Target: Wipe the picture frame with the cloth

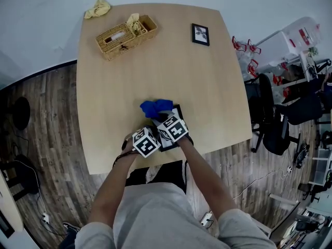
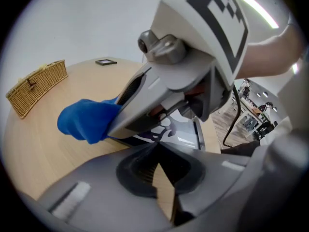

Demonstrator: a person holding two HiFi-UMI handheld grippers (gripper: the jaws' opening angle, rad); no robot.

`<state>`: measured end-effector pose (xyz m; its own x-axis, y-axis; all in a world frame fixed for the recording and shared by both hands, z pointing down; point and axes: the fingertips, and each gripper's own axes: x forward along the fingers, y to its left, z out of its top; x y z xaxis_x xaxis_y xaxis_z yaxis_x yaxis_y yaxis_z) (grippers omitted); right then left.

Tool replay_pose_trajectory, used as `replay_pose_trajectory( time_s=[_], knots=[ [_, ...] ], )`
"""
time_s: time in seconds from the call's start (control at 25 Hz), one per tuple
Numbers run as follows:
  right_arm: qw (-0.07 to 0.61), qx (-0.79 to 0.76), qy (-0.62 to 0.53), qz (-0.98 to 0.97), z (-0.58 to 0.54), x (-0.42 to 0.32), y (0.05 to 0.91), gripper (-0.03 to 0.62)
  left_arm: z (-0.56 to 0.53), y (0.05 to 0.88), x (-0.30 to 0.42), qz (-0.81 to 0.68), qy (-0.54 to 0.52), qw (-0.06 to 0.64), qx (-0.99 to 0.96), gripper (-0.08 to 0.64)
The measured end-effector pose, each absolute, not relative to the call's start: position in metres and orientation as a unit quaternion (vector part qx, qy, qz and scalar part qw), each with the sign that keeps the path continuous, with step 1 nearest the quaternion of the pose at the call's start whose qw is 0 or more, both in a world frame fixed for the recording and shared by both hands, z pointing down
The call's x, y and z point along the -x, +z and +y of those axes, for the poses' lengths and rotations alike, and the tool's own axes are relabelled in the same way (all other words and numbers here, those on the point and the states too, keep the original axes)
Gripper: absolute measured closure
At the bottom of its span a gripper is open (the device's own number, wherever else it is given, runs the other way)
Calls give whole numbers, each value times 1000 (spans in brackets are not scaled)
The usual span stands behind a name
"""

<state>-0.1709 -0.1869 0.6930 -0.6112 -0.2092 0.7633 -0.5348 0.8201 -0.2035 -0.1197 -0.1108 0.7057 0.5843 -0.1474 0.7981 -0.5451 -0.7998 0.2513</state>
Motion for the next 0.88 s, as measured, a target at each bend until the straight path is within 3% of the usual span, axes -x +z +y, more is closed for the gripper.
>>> replay_pose_trajectory(
  time_s=[0.88],
  knots=[
    [398, -201, 275, -852, -123, 119, 702, 540, -109, 707, 119, -196, 419, 221, -859, 508]
  ],
)
